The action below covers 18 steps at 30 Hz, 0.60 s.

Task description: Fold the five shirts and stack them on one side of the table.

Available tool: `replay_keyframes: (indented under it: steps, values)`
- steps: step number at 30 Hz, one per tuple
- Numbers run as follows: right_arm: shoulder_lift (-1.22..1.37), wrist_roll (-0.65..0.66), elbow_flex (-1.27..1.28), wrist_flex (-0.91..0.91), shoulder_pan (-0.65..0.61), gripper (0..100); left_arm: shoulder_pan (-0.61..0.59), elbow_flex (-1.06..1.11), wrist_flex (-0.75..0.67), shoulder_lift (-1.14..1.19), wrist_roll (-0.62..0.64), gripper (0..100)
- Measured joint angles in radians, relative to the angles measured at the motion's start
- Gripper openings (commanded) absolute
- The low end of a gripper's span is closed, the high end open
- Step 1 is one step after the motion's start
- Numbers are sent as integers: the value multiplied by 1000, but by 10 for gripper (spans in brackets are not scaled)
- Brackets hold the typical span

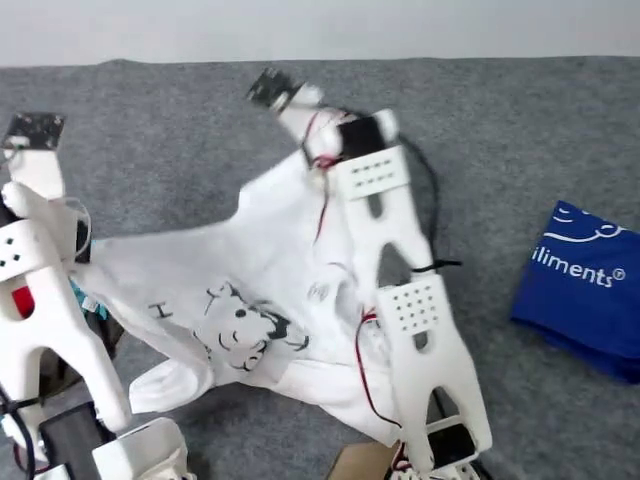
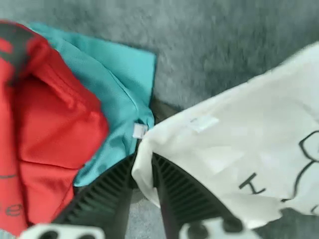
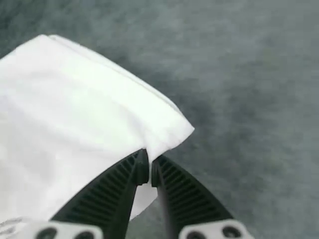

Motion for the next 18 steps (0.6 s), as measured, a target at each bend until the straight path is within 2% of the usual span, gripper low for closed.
replay_keyframes:
  steps: [10,18]
  values:
    - [-454,0,0,0,149,11,140,-402,34,0,152,6]
    - [-804,18,-18,0,233,11,207,-712,35,0,160,6]
